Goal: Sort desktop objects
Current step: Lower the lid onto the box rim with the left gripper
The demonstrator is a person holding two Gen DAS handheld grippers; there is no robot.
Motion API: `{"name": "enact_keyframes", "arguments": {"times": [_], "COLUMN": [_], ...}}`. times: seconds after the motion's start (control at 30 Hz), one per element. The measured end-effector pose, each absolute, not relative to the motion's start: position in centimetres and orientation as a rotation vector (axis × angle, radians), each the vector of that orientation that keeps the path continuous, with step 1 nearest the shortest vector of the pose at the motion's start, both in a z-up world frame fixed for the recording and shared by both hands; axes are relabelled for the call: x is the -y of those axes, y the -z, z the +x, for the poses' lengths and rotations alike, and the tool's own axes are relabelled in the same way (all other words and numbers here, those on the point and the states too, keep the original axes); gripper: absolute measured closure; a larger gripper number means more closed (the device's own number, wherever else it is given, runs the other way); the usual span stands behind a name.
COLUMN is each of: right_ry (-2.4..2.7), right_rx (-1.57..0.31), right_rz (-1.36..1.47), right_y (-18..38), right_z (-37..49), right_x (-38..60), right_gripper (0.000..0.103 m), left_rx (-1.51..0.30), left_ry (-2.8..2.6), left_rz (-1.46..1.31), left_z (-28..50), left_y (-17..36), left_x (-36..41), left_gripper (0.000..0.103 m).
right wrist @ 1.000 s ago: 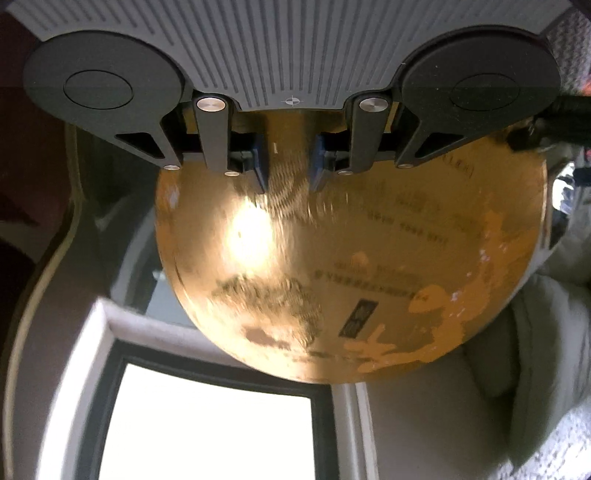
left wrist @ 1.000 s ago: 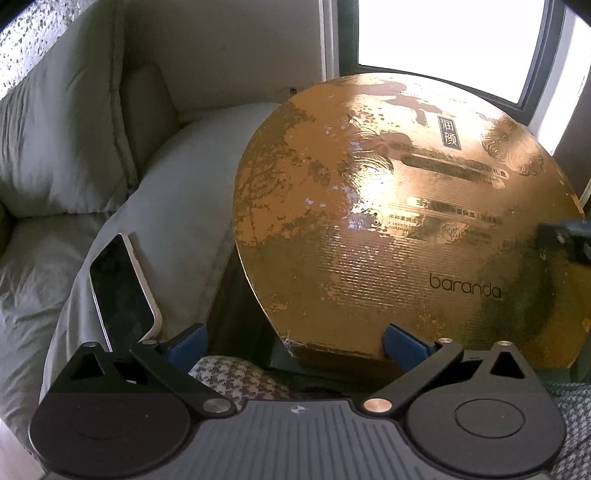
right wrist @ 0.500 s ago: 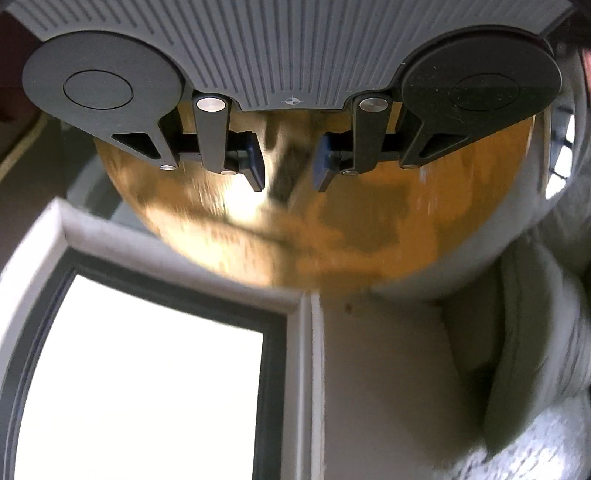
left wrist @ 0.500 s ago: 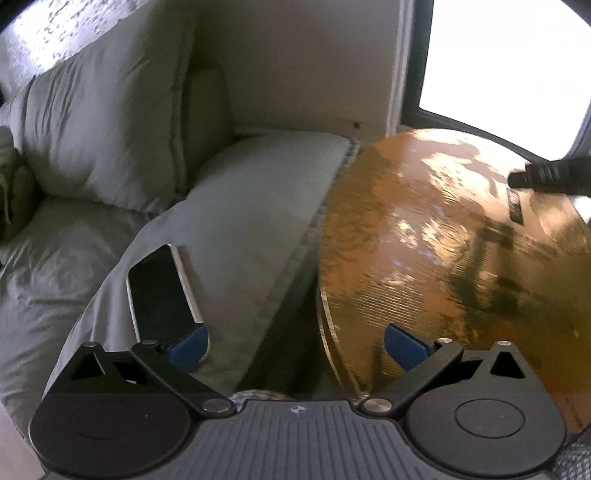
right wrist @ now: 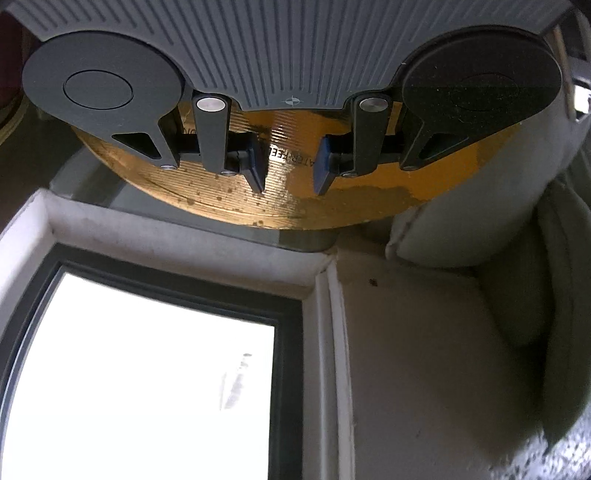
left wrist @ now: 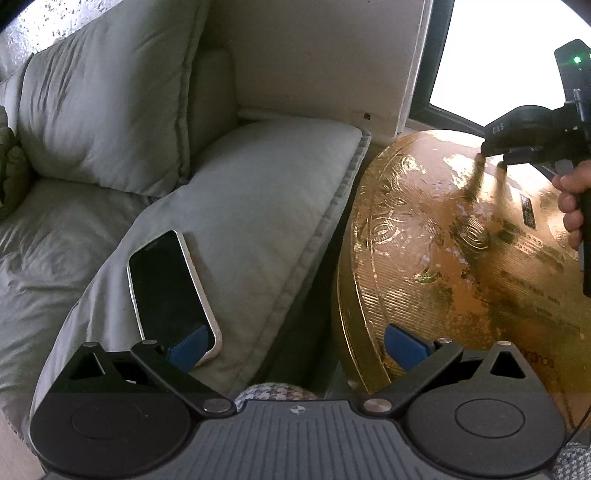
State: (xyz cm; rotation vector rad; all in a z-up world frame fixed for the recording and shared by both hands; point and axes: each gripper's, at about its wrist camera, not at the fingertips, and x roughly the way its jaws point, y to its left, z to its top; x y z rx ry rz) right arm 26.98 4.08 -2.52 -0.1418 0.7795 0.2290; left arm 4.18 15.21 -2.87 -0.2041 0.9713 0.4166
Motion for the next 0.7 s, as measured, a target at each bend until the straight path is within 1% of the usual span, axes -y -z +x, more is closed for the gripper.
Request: {"name": "enact_keyframes", "arguments": {"times": [0.13,0.27,0.5,0.63,0.7], "right_ry": [-0.226,-0.335,-0.57,-0.585,-0.566], "right_rx": [-0.805,-0.826,-0.819,-0.844,-0.847], "right_rz": [-0.116,-0.08,-0.188,-0.202,-0.212], "right_y": [1.9,1.1,1.5,2.3,2.8], "right_z": [26.7,24.0,19.1,19.0,19.3], "right_x": [-3.2,-3.0,-6.9,-8.8,-9.3], "right_gripper": [0.069,0.069,0.07,0.071,0.073], "left_rx": [-0.964,-0.962,-0.964,-0.968,-0.968], "left_ry": [-0.417,-0.444,-0.452,-0.465,-0.473], "left_rz": [-0.195,-0.203,-0.205,-0.208,-0.214], "left_z": [3.9,3.5,2.2,1.6,1.4], "left_y": [2.7,2.9,2.8,2.8,2.8], "left_x": [-14.7,-14.5,-14.5,-15.1,-15.5], "left_gripper": [0.001,0.001,0.001,0.001,0.001]}}
